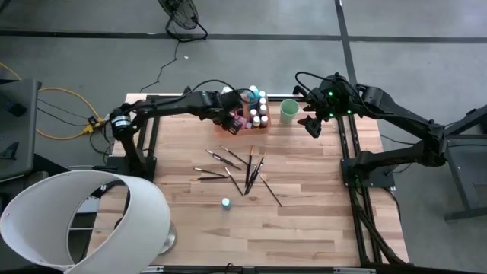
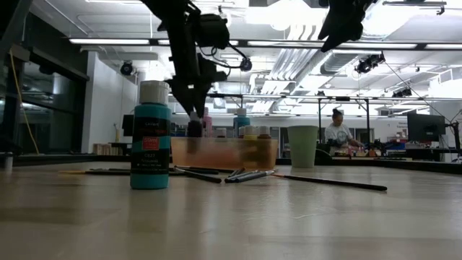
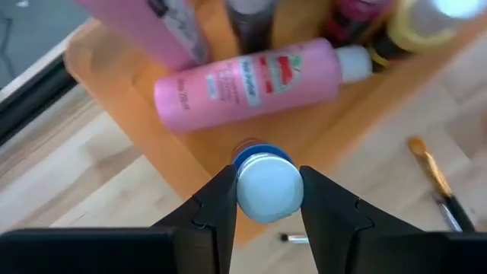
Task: Pick & Place Paint Supplies
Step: Put the small dark blue paint bottle into the orange bin
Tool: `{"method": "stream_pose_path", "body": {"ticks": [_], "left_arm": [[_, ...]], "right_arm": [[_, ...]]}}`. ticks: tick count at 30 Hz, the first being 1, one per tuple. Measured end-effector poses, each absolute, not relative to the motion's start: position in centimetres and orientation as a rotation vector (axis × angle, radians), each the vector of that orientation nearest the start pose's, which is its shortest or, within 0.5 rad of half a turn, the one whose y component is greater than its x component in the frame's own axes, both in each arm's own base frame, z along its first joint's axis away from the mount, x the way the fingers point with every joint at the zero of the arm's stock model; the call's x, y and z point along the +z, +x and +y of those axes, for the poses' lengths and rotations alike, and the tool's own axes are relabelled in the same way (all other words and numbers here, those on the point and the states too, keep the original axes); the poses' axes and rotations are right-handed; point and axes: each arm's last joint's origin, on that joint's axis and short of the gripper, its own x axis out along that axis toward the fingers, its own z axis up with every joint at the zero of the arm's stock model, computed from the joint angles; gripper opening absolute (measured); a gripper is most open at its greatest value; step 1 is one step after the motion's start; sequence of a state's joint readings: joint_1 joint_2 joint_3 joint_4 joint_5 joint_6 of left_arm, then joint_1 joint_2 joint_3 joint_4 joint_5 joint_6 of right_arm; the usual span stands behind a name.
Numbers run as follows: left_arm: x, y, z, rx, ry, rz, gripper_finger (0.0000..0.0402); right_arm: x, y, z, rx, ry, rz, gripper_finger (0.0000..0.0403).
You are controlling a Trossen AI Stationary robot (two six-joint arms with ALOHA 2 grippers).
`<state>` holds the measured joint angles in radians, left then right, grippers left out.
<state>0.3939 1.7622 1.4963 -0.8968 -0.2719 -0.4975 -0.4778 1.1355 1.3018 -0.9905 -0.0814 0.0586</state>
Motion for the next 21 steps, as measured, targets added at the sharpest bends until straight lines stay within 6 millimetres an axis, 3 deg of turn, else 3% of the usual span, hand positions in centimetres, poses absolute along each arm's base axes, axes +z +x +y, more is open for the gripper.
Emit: {"method": "stream_pose_path", "body": {"ticks": [11, 21], "left_arm": [[24.8, 33.3, 15.9, 1.008, -0.622, 1.002, 0.012], [24.9, 33.1, 16.4, 1.012, -0.673, 0.983, 0.0122]], "right_arm": [[37.2, 18.4, -9.3, -0.397, 0.284, 0.787, 0.0267], [37.2, 18.4, -9.3, -0.398, 0.284, 0.787, 0.0267]]}}
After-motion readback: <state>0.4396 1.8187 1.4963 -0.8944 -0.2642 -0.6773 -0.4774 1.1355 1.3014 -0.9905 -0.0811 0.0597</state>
